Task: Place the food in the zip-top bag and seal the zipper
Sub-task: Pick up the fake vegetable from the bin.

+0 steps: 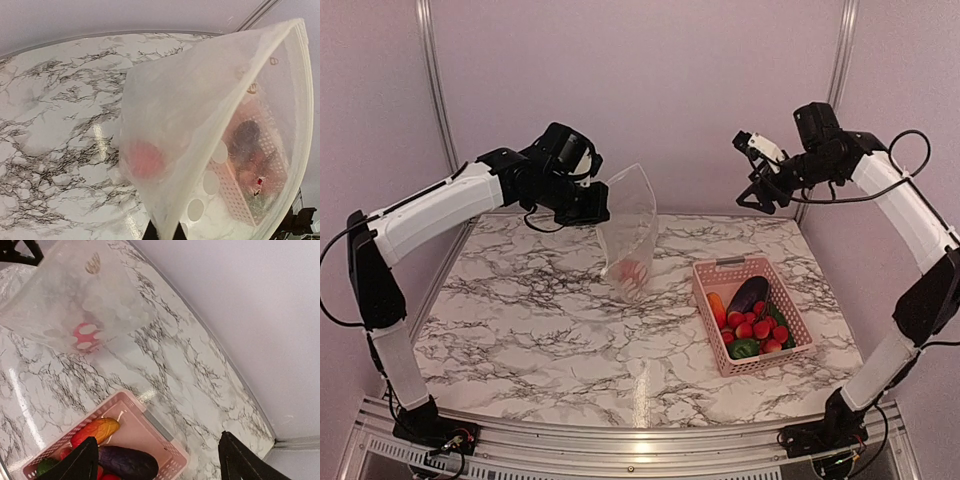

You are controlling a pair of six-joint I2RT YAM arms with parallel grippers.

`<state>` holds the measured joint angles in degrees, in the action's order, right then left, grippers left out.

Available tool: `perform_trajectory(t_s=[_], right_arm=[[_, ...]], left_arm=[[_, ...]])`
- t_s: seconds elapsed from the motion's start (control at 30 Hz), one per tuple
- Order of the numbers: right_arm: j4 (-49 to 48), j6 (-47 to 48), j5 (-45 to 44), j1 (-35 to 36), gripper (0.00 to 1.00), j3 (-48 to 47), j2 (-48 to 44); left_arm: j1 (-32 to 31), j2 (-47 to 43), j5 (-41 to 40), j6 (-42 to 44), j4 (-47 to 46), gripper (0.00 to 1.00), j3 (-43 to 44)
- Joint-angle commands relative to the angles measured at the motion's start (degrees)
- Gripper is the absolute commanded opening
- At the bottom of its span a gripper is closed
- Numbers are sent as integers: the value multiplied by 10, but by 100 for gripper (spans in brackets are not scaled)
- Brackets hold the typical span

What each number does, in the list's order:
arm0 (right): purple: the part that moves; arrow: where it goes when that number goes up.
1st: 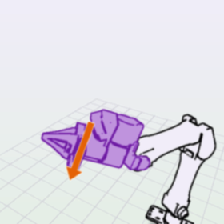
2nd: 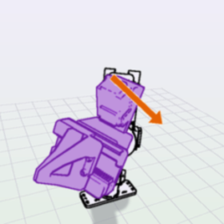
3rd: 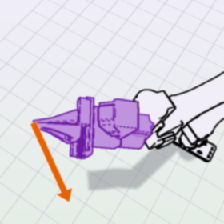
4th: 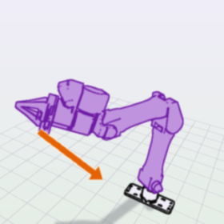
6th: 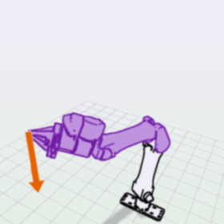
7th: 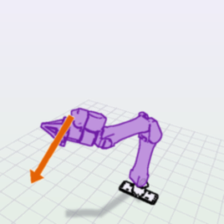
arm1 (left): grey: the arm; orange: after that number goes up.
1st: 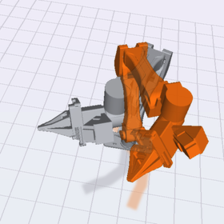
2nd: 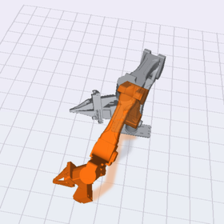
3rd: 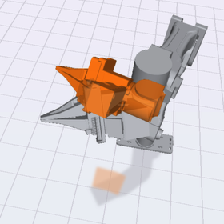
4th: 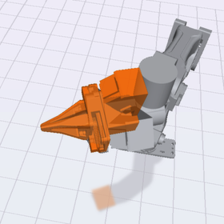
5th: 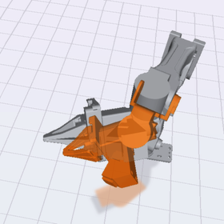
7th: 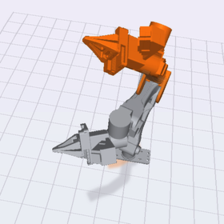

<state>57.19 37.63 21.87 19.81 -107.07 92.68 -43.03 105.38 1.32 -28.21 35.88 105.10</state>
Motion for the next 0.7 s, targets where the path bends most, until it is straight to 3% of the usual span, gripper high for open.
perform_trajectory(t_s=[0.0,0.27,0.67], right_arm=[[12,-3,17,-109,77,88,-13],[7,-4,21,-188,68,220,-32],[-25,-61,-3,-192,61,352,-53]], left_arm=[[18,-61,-45,51,106,0,49],[17,-80,-1,48,146,0,19],[2,-10,38,10,93,0,33]])
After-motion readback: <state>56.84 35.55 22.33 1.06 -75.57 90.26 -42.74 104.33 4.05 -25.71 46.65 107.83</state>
